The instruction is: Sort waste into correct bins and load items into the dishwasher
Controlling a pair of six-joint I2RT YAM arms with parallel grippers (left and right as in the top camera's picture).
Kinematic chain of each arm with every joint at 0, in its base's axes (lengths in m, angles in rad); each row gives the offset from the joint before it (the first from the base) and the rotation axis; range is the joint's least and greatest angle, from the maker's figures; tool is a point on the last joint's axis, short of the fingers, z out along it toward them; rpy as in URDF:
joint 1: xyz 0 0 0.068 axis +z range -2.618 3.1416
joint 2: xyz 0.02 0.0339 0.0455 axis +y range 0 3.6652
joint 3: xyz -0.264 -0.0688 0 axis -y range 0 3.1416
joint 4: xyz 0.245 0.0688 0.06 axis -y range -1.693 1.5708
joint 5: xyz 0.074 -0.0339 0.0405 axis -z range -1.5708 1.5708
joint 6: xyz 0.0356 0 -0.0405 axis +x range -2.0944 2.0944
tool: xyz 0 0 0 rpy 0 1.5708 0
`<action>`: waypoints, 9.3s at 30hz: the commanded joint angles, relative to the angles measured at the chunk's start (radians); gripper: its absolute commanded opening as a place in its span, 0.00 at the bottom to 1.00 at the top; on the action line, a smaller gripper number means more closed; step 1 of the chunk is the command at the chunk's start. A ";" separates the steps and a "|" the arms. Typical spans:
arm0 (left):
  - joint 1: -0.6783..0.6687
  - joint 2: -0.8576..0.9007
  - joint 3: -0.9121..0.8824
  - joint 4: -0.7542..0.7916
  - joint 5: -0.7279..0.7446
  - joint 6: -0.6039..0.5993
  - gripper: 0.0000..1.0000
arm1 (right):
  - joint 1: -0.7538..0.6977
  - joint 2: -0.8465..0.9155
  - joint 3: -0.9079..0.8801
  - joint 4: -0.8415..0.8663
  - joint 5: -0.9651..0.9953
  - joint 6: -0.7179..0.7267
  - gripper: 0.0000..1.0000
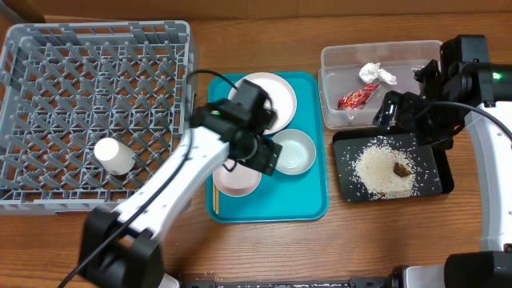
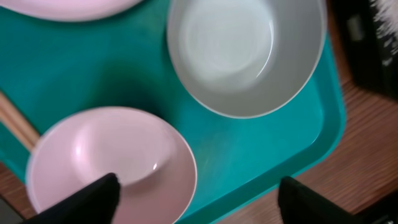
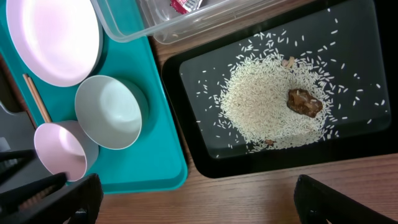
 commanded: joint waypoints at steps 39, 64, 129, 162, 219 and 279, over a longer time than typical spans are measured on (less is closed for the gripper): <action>0.768 0.050 0.381 -0.055 0.463 0.388 0.04 | 0.002 -0.011 0.010 -0.005 -0.004 0.002 1.00; 1.123 0.459 0.381 -0.047 1.078 0.529 0.04 | 0.002 -0.011 0.010 -0.018 -0.004 0.002 1.00; -0.185 0.433 0.389 -0.156 -0.056 0.277 0.04 | -0.052 -0.011 0.010 -0.115 0.309 0.214 1.00; 0.916 0.306 0.454 -0.093 1.059 0.507 0.04 | -0.052 -0.011 0.010 -0.112 0.310 0.210 1.00; 0.200 0.050 -0.023 -0.098 -0.013 -0.612 1.00 | -0.052 -0.011 0.010 -0.110 0.299 0.206 1.00; 0.099 0.054 -0.349 0.329 -0.174 -0.388 1.00 | -0.052 -0.011 0.010 -0.114 0.294 0.206 1.00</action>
